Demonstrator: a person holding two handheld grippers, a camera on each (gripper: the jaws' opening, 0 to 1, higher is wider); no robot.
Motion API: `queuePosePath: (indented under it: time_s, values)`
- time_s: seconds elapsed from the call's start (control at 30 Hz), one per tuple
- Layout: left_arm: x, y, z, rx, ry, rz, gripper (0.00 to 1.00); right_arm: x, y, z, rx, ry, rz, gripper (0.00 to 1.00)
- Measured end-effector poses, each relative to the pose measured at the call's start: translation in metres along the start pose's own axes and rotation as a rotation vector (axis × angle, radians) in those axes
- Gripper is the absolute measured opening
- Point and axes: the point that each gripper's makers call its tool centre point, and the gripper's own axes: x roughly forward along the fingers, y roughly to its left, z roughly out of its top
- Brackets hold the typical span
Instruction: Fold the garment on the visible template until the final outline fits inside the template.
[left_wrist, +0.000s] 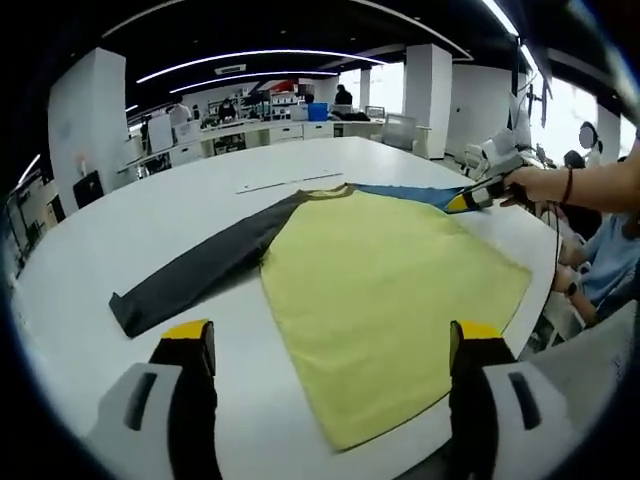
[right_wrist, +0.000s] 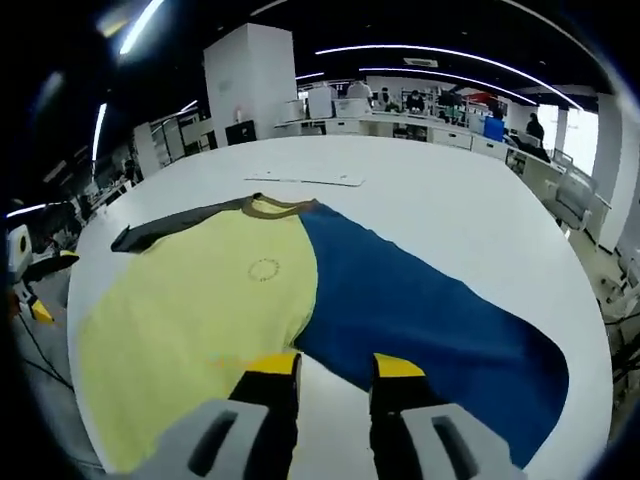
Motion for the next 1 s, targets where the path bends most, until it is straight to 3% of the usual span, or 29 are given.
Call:
queuePosePath:
  time_s: [0.27, 0.5, 0.67, 1.0]
  values:
    - [-0.003, 0.001, 0.002, -0.002, -0.009, 0.018, 0.91, 0.008, -0.003, -0.009, -0.035, 0.049, -0.024, 0.12]
    - [-0.004, 0.002, -0.003, 0.0, 0.007, 0.021, 0.89, 0.01, -0.017, -0.008, -0.04, 0.045, -0.06, 0.0]
    - [-0.004, 0.004, 0.0, 0.0, 0.003, 0.021, 0.89, 0.01, -0.027, -0.003, 0.025, 0.028, -0.073, 0.0]
    - [-0.005, 0.005, -0.002, 0.006, 0.015, 0.023, 0.88, 0.008, -0.04, 0.017, 0.024, -0.026, -0.123, 0.0]
